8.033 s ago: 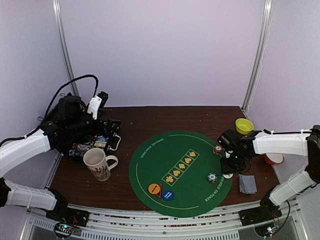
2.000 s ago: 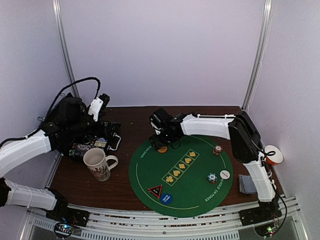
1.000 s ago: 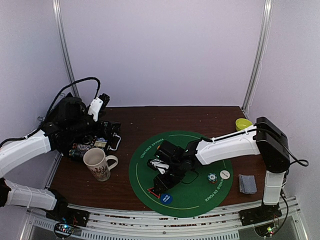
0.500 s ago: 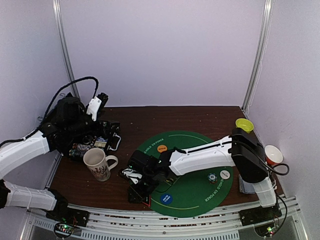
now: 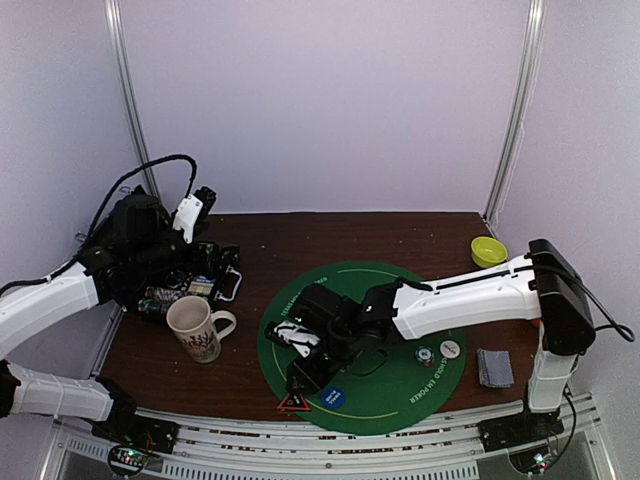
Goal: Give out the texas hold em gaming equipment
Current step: Move the all-in button to the center of the board.
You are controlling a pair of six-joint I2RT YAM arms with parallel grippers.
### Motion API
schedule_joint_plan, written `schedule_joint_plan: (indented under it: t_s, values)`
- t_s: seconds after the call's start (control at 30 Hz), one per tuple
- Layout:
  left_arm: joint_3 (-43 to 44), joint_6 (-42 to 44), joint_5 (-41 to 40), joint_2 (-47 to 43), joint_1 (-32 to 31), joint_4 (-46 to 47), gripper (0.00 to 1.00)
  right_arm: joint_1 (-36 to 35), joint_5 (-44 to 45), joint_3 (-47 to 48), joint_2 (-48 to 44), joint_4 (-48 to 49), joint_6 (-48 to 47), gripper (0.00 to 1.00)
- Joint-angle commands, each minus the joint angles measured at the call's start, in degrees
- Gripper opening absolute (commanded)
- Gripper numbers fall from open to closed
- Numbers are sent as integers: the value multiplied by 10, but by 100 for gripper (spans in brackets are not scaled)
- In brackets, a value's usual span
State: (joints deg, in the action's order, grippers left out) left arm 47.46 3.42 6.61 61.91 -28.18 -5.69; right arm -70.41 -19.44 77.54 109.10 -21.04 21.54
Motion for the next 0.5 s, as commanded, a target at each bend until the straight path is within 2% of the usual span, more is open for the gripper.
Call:
schedule_joint_plan:
  t_s: [0.0,0.03,0.1,0.13,0.47]
  values:
    - [-4,6,-1,-12,2,18,98,-2,41,-18,30,-35,16,26]
    - [-4,6,-2,-12,2,18,98,-2,41,-16,37,-37,21,21]
    - [-4,6,0,-11,2,17,98,-1,42,-12,43,-31,29,2]
    - [-4,6,0,-11,1,17,98,-2,42,-11,45,-27,34,0]
    - [-5,6,0,-15,2,18,98,-6,20,-8,65,-35,42,0]
